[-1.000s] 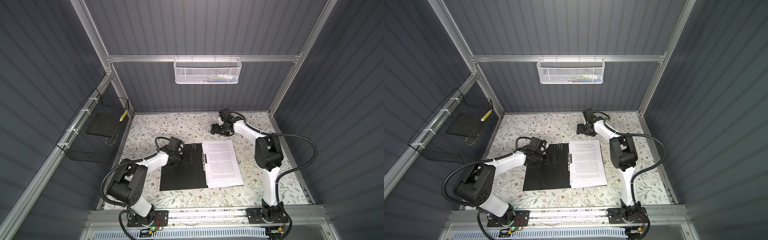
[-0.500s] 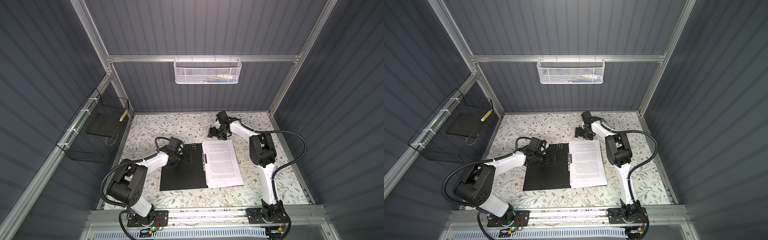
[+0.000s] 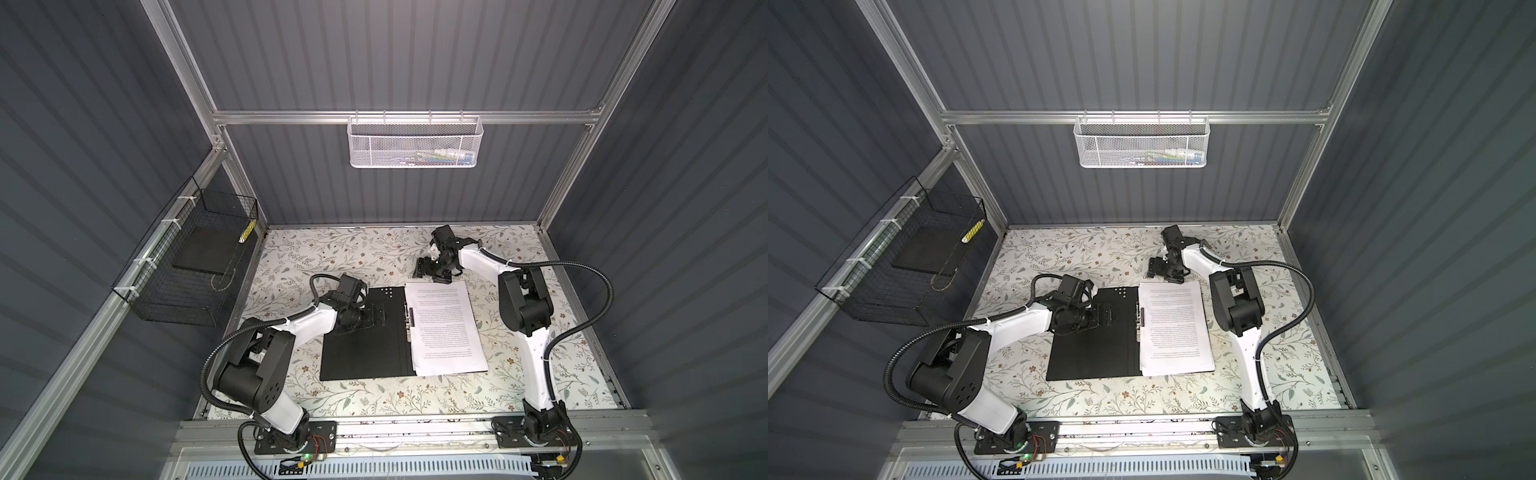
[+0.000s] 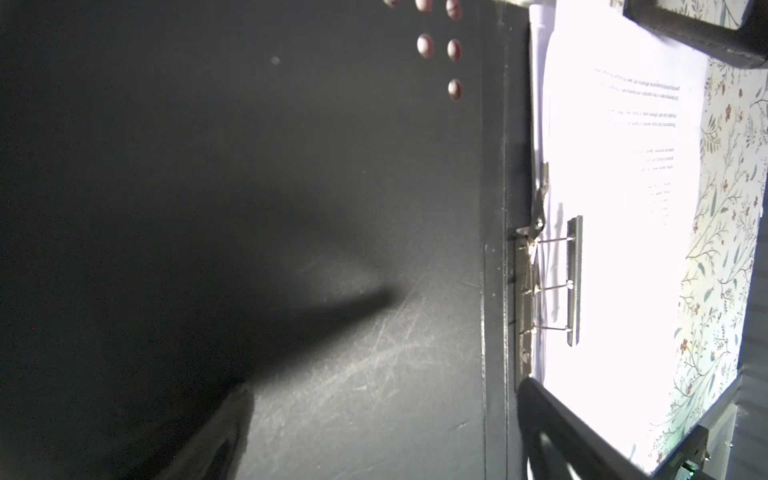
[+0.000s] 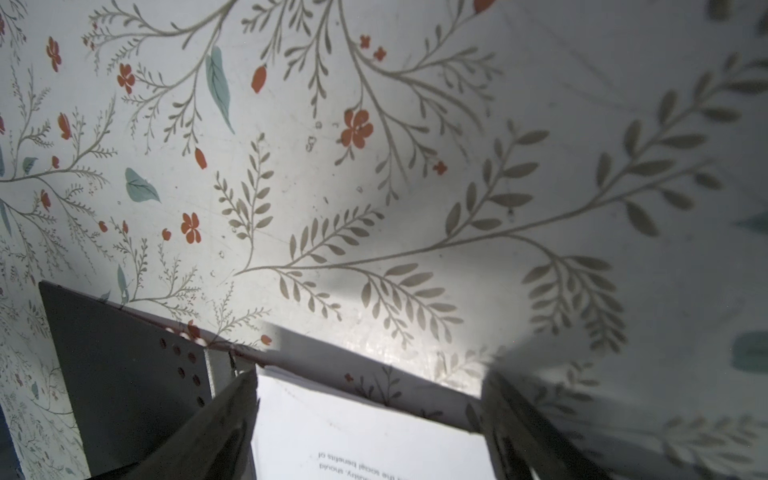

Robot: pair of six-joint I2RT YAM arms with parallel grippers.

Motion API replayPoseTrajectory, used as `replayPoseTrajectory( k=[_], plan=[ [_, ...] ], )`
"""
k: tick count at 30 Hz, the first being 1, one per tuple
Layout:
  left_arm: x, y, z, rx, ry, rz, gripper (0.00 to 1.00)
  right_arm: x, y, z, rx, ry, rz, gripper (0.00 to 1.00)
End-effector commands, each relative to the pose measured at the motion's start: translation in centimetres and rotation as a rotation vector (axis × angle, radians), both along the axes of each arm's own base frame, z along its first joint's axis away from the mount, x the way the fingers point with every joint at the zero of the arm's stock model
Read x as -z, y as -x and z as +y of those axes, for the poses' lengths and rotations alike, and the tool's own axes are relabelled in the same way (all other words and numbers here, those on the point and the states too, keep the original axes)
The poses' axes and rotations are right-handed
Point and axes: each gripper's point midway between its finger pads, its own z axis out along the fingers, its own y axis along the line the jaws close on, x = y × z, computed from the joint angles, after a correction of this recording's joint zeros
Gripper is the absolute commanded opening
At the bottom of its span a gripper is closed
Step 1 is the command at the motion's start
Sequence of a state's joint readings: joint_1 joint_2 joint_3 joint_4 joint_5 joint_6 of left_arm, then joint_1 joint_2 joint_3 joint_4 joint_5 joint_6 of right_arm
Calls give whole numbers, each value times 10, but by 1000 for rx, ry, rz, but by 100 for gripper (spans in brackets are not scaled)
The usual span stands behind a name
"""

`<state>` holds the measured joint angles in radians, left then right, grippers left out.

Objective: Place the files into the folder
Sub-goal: 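Move the right gripper over the folder toward the metal clip lever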

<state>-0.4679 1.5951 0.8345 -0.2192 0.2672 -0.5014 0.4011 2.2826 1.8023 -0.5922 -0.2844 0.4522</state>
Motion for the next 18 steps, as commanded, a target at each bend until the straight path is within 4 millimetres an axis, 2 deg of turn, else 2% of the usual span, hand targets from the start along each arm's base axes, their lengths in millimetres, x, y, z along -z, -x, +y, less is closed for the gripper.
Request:
replayPoseTrajectory(
  k=[1, 14, 16, 18],
  plan=[
    [33, 29, 10, 2, -48, 137, 100, 2, 13, -1, 7, 2, 45, 85],
    [33, 27, 8, -3, -43, 139, 100, -6, 11, -3, 22, 4, 14, 88],
    [33, 28, 8, -1, -43, 141, 100, -15, 4, -7, 25, 24, -28, 89],
    [33, 28, 9, -2, -43, 141, 100, -35, -3, -9, 22, 22, -93, 89]
  ],
)
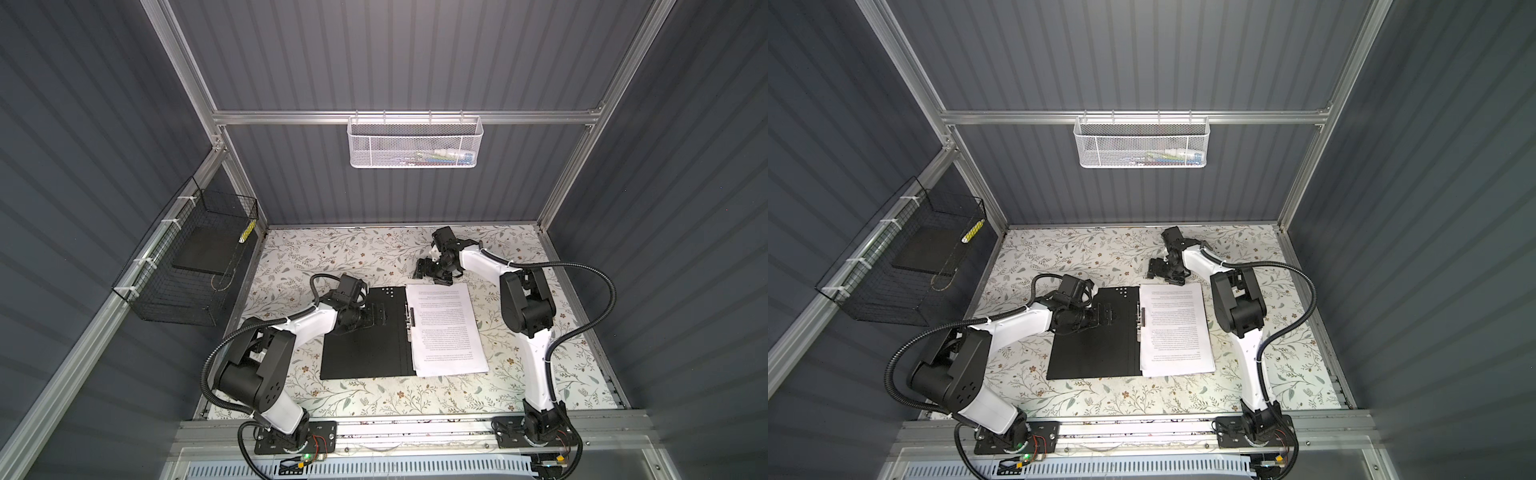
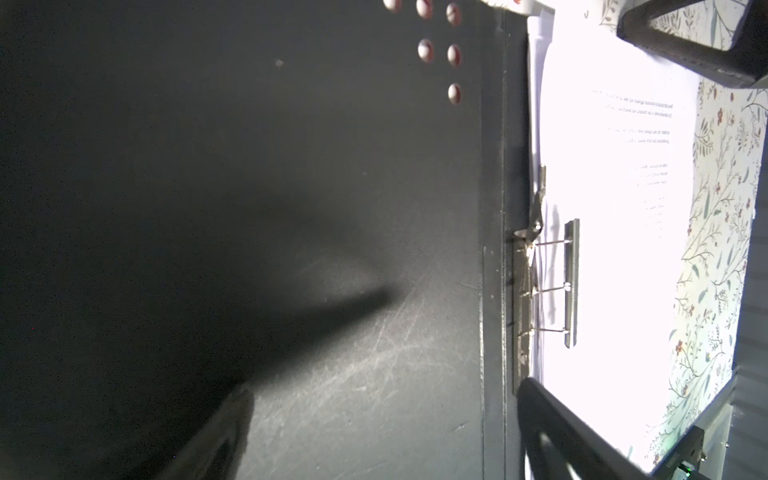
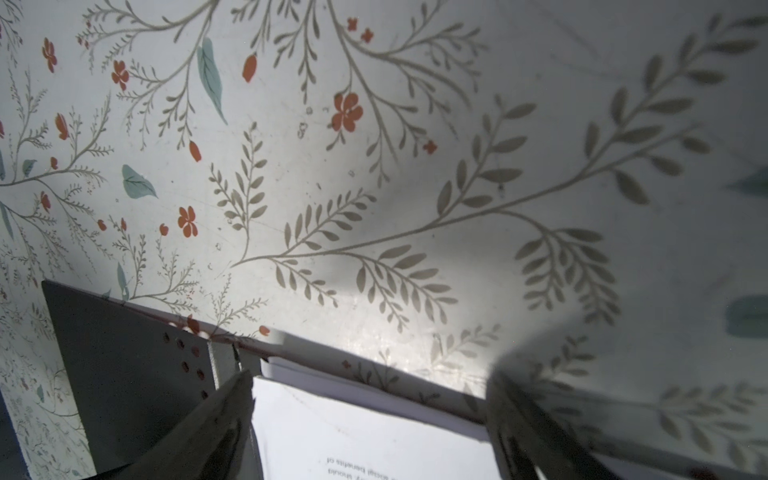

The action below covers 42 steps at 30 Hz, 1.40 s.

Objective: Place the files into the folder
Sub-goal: 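Move the right gripper over the folder toward the metal clip lever, then grasp the metal clip lever with the right gripper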

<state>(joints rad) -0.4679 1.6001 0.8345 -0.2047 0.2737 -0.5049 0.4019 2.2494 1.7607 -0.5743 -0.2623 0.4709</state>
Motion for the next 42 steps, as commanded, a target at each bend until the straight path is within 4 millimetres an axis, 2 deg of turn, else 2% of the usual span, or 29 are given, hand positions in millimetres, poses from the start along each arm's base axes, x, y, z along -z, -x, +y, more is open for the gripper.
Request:
replayPoseTrajectory(
  k=[1, 4, 7, 11, 14, 18, 21, 32, 37, 42],
  plan=[
    [33, 30, 11, -4, -55, 146, 100, -42, -7, -3, -11, 7, -116, 89],
    [34, 31, 14, -8, -69, 144, 100, -70, 7, 14, -81, -41, -172, 90],
    [36, 33, 20, -12, -96, 141, 100, -77, 44, 42, -201, -144, -165, 92],
    [37, 36, 21, -11, -98, 148, 100, -70, 90, 77, -345, -216, -111, 91],
    [38, 37, 23, -13, -104, 148, 100, -57, 106, 91, -373, -266, -57, 91],
    [37, 37, 23, -16, -102, 151, 100, -41, 108, 100, -384, -273, -35, 91],
    [35, 37, 23, -19, -102, 146, 100, -30, 108, 99, -379, -249, -23, 91],
    [34, 38, 23, -19, -101, 148, 100, -11, 105, 96, -366, -222, 4, 91],
    [33, 38, 24, -21, -103, 146, 100, -11, 103, 95, -354, -226, 12, 90],
    [36, 38, 24, -20, -102, 153, 100, -31, 104, 99, -367, -263, -21, 90]
  ],
)
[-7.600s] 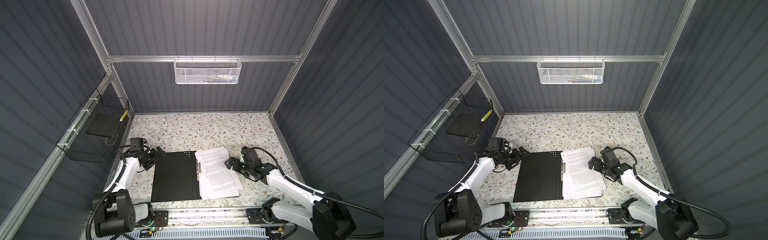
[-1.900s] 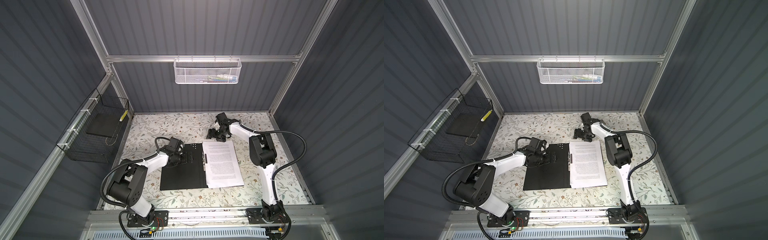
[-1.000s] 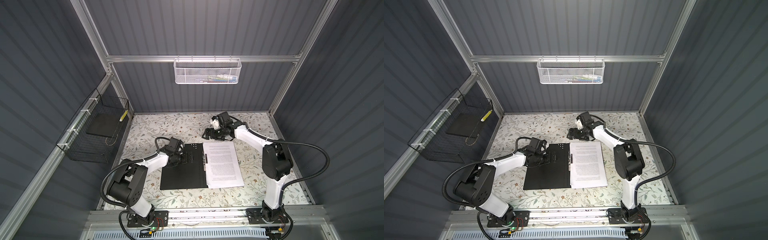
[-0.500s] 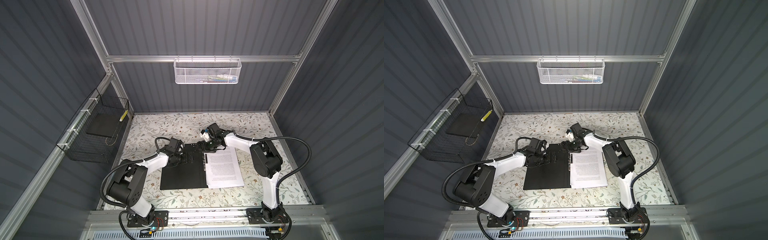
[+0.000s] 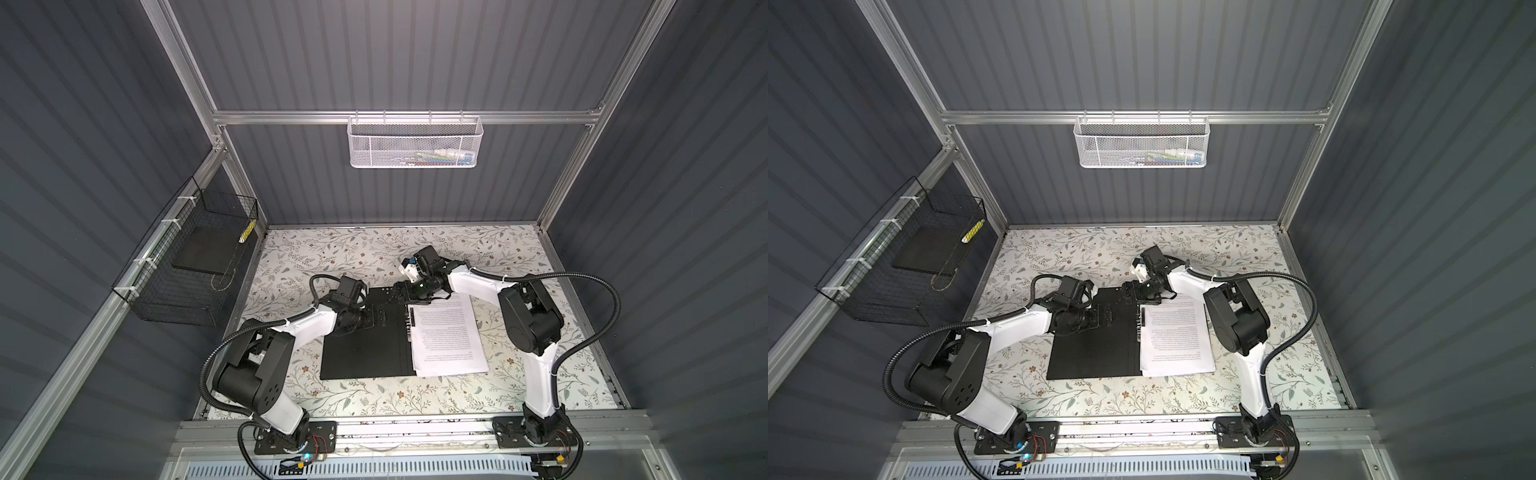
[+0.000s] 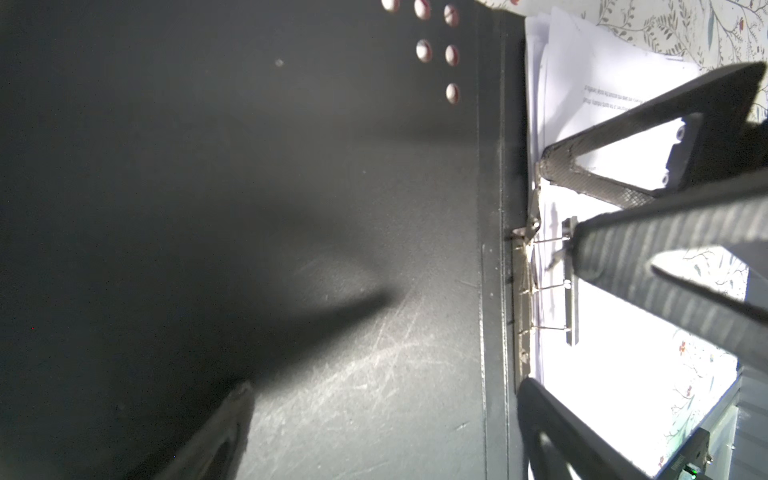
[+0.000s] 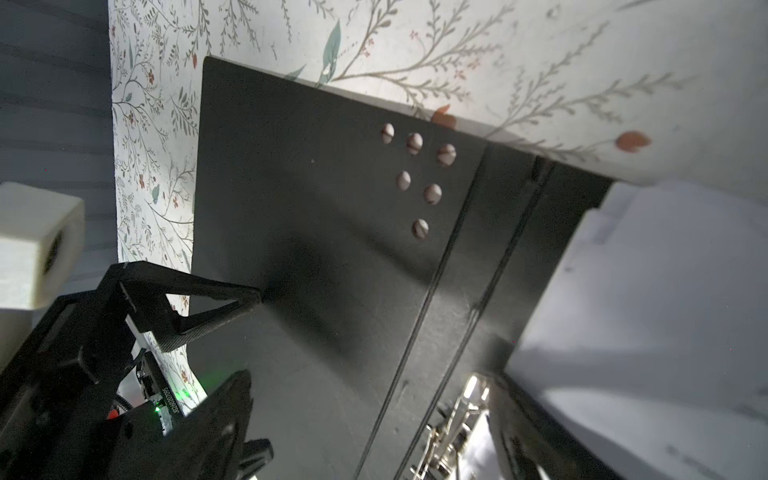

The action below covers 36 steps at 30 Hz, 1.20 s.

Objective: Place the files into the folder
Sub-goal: 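Grasp the metal clip lever with the right gripper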

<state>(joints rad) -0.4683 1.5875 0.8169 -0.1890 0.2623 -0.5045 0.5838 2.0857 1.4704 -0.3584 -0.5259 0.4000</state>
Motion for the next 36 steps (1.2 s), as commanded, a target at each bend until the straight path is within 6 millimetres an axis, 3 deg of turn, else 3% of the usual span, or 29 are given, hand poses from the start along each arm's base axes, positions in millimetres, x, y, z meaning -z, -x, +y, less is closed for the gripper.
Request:
replayPoseTrajectory(
  k=[1, 4, 15, 27, 36],
  plan=[
    [36, 38, 22, -16, -98, 169, 100, -17, -1, 3, -7, -38, -20, 90],
    [37, 38, 21, -14, -96, 170, 100, -21, -3, 1, -3, -32, -34, 90],
    [37, 37, 20, -13, -92, 172, 100, -1, -13, -4, 7, 4, -8, 89],
    [38, 37, 20, -14, -95, 176, 100, 19, -5, -3, 5, -1, 59, 89],
    [38, 37, 21, -15, -97, 178, 100, 4, -1, 7, -21, -125, 87, 89]
  ],
)
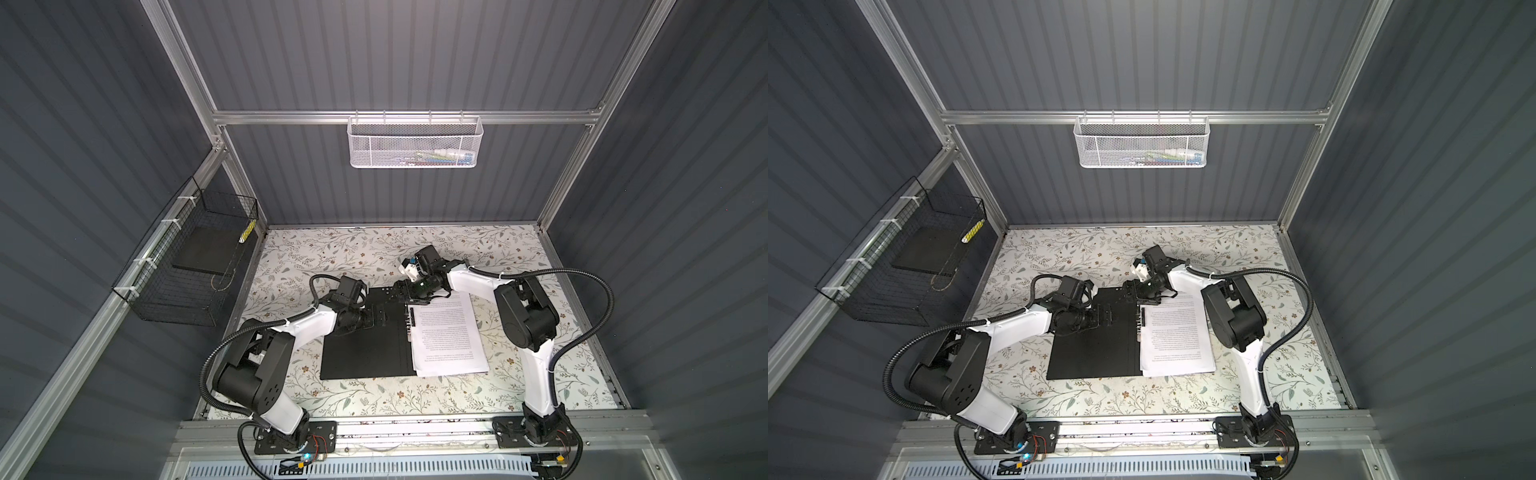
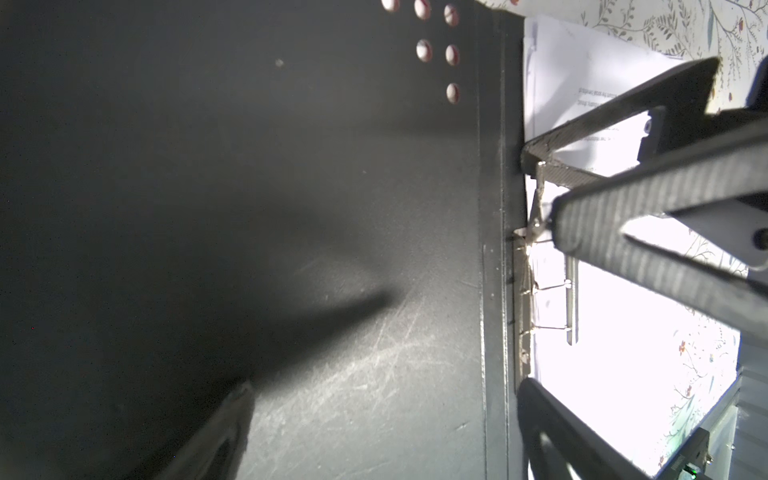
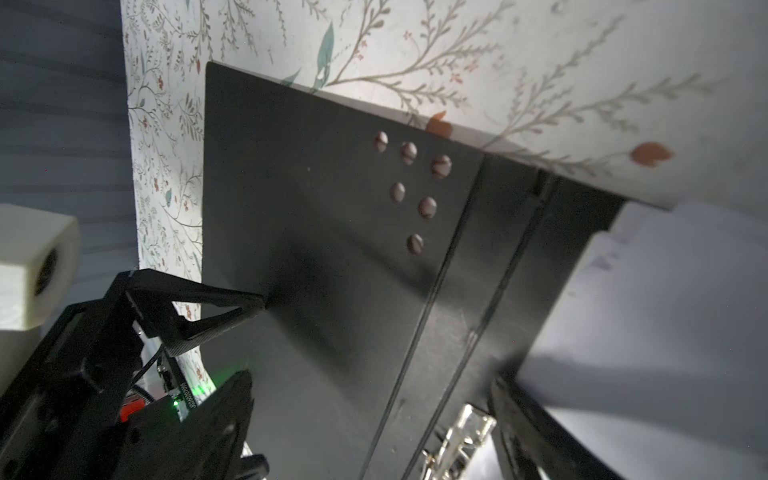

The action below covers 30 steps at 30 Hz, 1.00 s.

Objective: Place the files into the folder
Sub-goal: 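Grasp the metal clip lever with the right gripper, then press the clip lever down toward the sheets with the right gripper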

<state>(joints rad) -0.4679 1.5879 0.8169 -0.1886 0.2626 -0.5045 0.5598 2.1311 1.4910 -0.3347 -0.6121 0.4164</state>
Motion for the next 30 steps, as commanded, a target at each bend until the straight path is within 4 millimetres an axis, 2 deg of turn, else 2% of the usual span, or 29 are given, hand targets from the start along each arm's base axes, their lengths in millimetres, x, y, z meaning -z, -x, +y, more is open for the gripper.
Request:
replayPoseTrajectory(
  k=[1, 9, 15, 23, 27, 30],
  plan=[
    [38, 37, 21, -15, -97, 177, 100, -3, 3, 4, -16, -81, 34, 89],
    [33, 37, 20, -50, -34, 194, 100, -26, 8, 10, -52, -186, 36, 89],
    [30, 34, 19, -90, 37, 211, 100, -41, 28, 9, -72, -239, 55, 89],
    [28, 30, 26, -125, 49, 203, 100, -58, 68, -6, -63, -197, 21, 88],
    [15, 23, 22, -90, 62, 167, 100, -60, 76, -20, 1, -135, -27, 87],
    [5, 19, 20, -67, 62, 145, 100, -62, 74, -28, 68, -115, -52, 88]
  ],
)
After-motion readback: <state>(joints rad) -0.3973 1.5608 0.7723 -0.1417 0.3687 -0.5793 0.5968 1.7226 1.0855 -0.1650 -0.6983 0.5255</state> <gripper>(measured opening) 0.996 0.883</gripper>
